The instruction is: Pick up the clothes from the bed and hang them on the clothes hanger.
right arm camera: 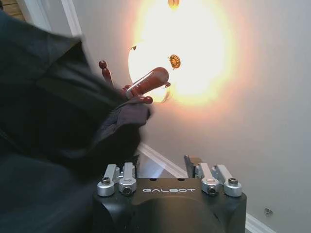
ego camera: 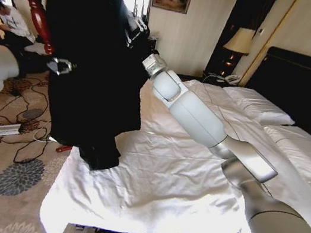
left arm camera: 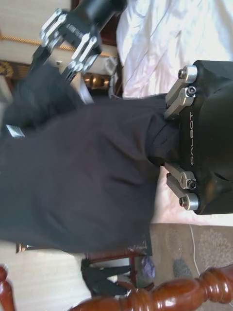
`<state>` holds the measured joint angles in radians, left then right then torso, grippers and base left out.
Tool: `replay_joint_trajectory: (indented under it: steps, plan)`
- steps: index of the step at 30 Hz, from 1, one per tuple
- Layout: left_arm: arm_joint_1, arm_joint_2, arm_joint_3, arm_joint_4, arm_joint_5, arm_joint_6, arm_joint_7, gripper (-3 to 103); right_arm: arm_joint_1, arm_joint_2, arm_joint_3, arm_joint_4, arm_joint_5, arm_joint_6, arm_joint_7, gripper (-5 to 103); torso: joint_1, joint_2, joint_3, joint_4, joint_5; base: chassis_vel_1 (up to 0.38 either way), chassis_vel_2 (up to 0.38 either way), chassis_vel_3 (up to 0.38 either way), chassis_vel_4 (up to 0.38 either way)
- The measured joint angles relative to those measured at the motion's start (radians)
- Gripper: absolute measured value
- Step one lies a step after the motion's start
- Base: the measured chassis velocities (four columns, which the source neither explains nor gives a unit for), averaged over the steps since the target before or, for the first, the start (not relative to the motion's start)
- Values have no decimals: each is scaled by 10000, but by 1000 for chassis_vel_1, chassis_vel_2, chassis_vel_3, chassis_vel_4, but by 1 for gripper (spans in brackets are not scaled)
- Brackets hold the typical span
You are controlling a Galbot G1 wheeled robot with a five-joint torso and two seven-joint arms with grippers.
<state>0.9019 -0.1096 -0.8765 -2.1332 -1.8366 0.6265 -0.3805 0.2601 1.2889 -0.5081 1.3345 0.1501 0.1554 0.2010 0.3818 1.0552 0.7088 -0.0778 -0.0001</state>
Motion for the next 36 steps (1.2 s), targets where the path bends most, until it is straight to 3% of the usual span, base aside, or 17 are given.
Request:
replay_joint_trajectory:
  steps: [6,9,10,12,14,20,21,24,30,36]
  plan:
    - [-140,-37,-1,338,141,-43,149,19,-16,-383,-54,226,450,53,-183,68,0,1,0,-4,0,0,0,0,0]
    - [-156,89,22,729,334,-52,269,19,-312,-859,65,465,693,49,-203,84,0,0,0,2,0,0,0,0,0]
    - [-156,89,22,729,334,-52,269,19,-312,-859,65,465,693,49,-203,84,0,0,0,2,0,0,0,0,0]
    - [-125,289,48,1064,551,-54,360,11,-714,-1306,339,621,772,41,-197,95,0,0,0,-4,1,0,0,0,0]
    - [-121,472,60,1309,649,-50,420,7,-1091,-1646,632,745,775,38,-191,98,1,-1,1,-2,1,0,0,0,0]
    - [-14,740,111,1600,904,-121,540,7,-2274,-2621,1390,1201,719,16,-181,100,-1,0,-1,2,6,0,0,0,0]
    - [92,623,191,1470,1084,-120,573,7,-2805,-3035,1677,1455,691,8,-172,100,-2,0,0,-8,7,0,0,0,0]
    - [187,348,306,1302,1390,-116,635,7,-3446,-3643,2034,1896,642,8,-171,100,2,0,1,-8,2,0,0,0,0]
    - [94,591,259,1512,1504,-171,729,7,-3886,-4103,2422,2337,609,29,-182,100,-1,0,0,0,0,0,0,0,0]
    - [-35,1606,22,2039,1720,-465,1341,7,-4183,-4260,2860,2599,619,31,-185,100,-2,0,-1,-2,5,0,0,0,0]
